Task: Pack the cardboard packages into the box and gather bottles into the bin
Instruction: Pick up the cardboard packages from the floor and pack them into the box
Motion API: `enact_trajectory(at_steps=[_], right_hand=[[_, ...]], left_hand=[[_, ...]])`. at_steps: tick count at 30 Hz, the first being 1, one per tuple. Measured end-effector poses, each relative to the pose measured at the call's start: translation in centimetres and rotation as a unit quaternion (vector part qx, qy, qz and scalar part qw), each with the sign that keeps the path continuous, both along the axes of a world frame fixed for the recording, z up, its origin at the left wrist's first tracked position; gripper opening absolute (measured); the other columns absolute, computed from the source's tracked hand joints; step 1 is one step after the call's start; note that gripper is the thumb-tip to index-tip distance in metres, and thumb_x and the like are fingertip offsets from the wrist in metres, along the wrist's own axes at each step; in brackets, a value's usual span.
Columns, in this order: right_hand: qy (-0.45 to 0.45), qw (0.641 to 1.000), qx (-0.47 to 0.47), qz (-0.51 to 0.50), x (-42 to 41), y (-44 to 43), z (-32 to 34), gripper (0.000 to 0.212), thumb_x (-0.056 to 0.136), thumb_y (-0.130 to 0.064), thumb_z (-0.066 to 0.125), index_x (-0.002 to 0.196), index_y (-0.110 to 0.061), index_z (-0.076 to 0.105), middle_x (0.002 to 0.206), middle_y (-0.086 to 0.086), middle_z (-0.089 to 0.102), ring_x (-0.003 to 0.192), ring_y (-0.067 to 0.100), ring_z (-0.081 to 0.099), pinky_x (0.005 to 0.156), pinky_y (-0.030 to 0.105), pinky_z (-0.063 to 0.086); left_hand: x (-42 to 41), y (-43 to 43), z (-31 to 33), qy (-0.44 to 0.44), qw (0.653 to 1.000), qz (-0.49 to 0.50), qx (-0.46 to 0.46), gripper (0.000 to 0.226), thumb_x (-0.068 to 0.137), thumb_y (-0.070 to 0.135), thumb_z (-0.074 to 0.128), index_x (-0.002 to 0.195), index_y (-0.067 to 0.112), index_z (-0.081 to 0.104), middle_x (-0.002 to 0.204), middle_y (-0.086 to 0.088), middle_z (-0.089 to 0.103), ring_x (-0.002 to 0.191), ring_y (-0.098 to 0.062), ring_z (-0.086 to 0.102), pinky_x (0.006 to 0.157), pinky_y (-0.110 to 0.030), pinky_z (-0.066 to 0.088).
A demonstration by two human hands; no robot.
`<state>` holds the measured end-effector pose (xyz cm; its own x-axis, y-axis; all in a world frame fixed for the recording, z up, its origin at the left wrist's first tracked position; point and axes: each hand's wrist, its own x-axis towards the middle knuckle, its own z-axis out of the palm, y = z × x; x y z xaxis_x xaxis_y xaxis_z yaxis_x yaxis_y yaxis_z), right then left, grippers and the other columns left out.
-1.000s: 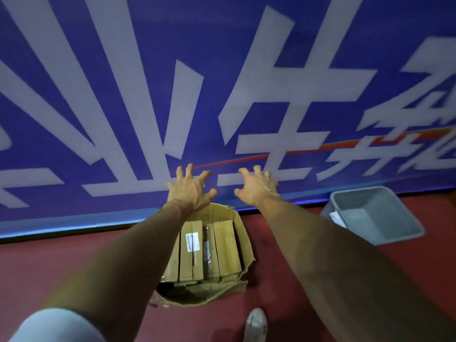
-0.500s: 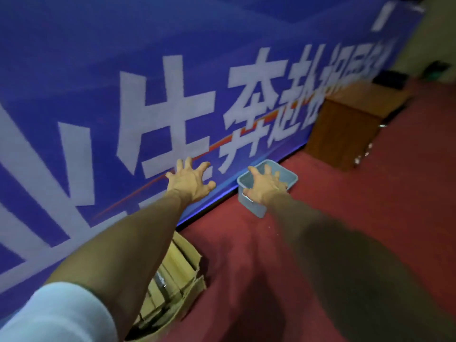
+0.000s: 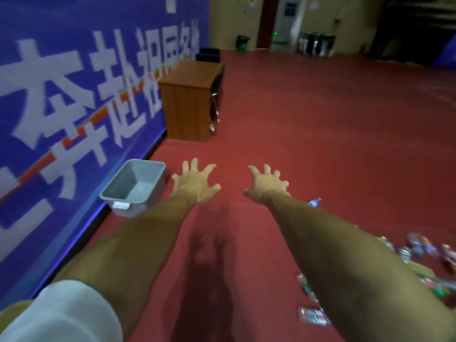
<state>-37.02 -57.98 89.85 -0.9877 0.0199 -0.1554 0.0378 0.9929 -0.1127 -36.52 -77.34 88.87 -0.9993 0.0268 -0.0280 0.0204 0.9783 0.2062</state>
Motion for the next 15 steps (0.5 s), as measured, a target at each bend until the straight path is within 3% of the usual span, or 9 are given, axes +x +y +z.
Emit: enact_trajectory(at_steps=[7, 15], right_hand=[[0.005, 0.994, 0.011, -0.106, 2.0, 20.2, -0.9, 0.076, 0.093, -0.057, 0.056, 0.156, -0.038, 0.018, 0.16, 0.009, 0.016, 0.141, 0.039, 0.024, 0.105, 0.062, 0.035], [-0.009, 0.972, 0.0, -0.233, 4.1, 36.0, -1.6, 0.076, 0.092, -0.056, 0.056, 0.155, -0.037, 0.019, 0.159, 0.009, 0.019, 0.14, 0.039, 0.026, 0.104, 0.06, 0.035]], left_hand=[[-1.6, 21.2, -0.3, -0.006, 0.995, -0.101, 0.013, 0.066, 0.091, 0.055, 0.051, 0.151, 0.043, 0.028, 0.161, -0.011, 0.012, 0.148, -0.034, 0.009, 0.11, -0.059, 0.026], [-4.6, 37.8, -1.2, -0.001, 0.974, -0.226, 0.0, 0.067, 0.09, 0.055, 0.052, 0.151, 0.042, 0.028, 0.161, -0.013, 0.013, 0.148, -0.036, 0.01, 0.11, -0.063, 0.026]])
